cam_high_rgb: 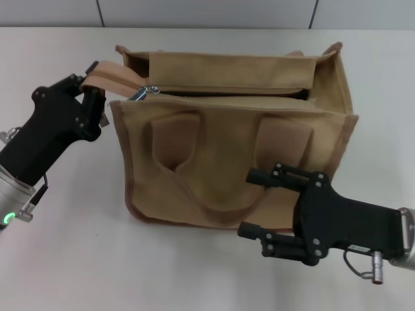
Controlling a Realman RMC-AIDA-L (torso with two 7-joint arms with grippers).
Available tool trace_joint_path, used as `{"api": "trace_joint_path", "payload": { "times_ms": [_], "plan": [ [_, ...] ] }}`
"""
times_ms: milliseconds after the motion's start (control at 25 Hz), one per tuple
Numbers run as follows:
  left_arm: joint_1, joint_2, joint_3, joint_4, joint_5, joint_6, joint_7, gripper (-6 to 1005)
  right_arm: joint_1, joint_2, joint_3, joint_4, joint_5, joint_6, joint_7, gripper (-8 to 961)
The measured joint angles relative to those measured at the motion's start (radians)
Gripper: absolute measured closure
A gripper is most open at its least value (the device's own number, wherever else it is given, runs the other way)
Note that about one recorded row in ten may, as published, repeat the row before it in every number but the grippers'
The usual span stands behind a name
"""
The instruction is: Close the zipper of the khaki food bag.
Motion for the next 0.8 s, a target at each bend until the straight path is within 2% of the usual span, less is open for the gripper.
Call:
{"api": "trace_joint_path", "payload": {
  "times_ms": [160, 280, 480, 560, 600, 640, 680, 800],
  "plan": [
    [-0.027, 0.0, -0.005, 0.023, -0.002, 0.034, -0.13, 982, 0.0, -0.004, 0.033, -0.018, 0.001, -0.061, 0.087, 222],
    [-0.052, 0.0, 0.002, 0.052, -0.001, 0.044, -0.23, 982, 0.006, -0.006, 0.103, -0.07, 0.002, -0.103, 0.276, 222],
    [-0.076, -0.001, 0.012, 0.067, 0.002, 0.065, -0.353, 982, 0.029, -0.005, 0.18, -0.084, 0.005, -0.145, 0.448, 222],
    [-0.078, -0.001, 0.012, 0.067, 0.001, 0.072, -0.373, 982, 0.047, -0.005, 0.224, -0.09, 0.024, -0.144, 0.613, 222],
    [-0.08, -0.001, 0.012, 0.068, -0.001, 0.087, -0.417, 981, 0.064, -0.005, 0.249, -0.111, 0.053, -0.125, 0.797, 221],
    [-0.08, -0.001, 0.012, 0.068, -0.001, 0.087, -0.417, 981, 0.064, -0.005, 0.249, -0.111, 0.053, -0.125, 0.797, 221],
    [-0.085, -0.001, 0.011, 0.068, -0.002, 0.097, -0.465, 981, 0.084, -0.005, 0.251, -0.128, 0.07, -0.12, 0.912, 221],
    [-0.094, -0.001, 0.014, 0.071, 0.001, 0.101, -0.532, 981, 0.107, -0.006, 0.245, -0.134, 0.075, -0.121, 0.984, 221]
  ]
}}
